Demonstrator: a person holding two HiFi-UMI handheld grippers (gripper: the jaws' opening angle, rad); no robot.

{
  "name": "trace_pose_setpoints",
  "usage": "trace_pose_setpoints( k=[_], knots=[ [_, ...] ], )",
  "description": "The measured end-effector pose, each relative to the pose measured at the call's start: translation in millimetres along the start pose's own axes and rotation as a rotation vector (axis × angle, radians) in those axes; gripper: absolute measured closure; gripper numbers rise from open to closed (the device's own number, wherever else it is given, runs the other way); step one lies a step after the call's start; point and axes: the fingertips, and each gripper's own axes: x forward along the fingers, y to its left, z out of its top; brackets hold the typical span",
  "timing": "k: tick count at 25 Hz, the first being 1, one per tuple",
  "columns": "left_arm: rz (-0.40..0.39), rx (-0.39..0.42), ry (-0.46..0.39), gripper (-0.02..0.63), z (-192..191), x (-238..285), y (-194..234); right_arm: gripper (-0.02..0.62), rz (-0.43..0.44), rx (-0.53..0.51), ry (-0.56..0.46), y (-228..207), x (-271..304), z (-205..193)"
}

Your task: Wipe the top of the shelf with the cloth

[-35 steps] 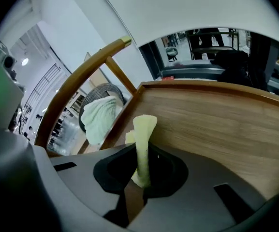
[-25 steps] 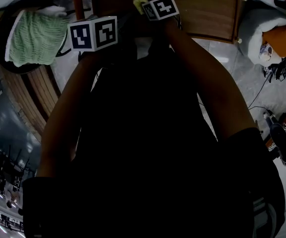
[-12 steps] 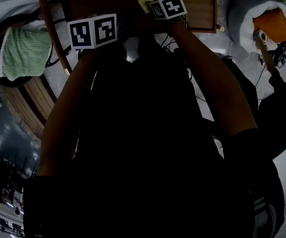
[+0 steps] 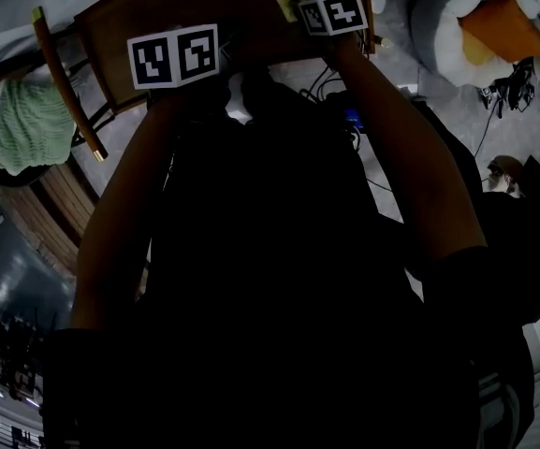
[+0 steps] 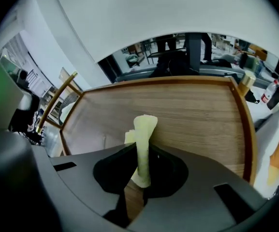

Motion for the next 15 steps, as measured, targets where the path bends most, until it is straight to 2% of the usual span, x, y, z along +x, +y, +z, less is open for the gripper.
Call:
trace_pose_setpoints(
  k=[7,15],
  knots=[
    [-0.024,0.006,0.016,0.594,-9.9,29.9,-25.8,0.541,-0.068,0.042,-0.021,-48.3,-26.9,-11.6],
    [-0.031,0.003,0.003,0.594,-10.2,38.6,-36.6,0.541,-0.197,0.103,-0.012,-92.7,-49.7,-21.3]
  ],
)
